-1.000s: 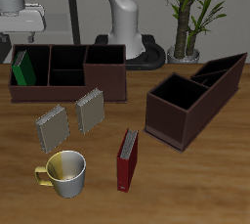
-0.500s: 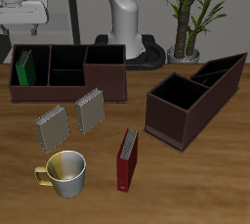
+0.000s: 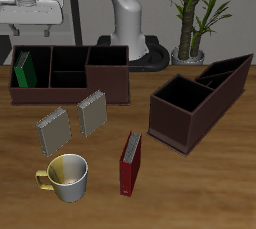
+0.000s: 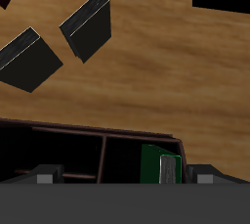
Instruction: Place the green book into the back desk caddy's left compartment and place the white-yellow mug into the back desk caddy's right compartment
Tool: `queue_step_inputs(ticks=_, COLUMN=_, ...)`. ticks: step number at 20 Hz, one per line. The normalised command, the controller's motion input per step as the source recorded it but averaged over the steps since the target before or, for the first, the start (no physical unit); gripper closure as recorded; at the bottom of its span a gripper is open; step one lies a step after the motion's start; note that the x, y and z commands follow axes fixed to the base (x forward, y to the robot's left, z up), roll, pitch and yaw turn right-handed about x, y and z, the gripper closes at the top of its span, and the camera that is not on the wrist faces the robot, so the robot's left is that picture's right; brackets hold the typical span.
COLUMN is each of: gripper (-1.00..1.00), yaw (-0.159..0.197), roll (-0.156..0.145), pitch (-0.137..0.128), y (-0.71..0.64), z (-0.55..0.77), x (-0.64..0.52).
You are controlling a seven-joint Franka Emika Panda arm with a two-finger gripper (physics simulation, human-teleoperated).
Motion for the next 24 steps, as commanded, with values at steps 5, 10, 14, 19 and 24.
queue_step_inputs(ticks=5, gripper=-1.00, yaw=0.033, roll=-0.052, pitch=-0.013, y=0.27, z=0.06, x=0.39)
queue_step_inputs(ticks=10, gripper=-1.00, yaw=0.012, roll=-0.020, pitch=0.004, y=0.35, z=0.03, x=0.48)
queue_step_inputs(ticks=14, gripper=-1.00, yaw=0.013, roll=0.037, pitch=0.032, y=0.46, z=0.06, x=0.56)
queue_step_inputs(ticks=19, gripper=-1.00, yaw=-0.009, roll=-0.002, pitch=-0.005, y=0.41, z=0.10, x=0.44)
queue_step_inputs(ticks=24, gripper=-1.00, yaw=-0.019, roll=0.028, pitch=0.003, y=0.36, z=0.10, x=0.39)
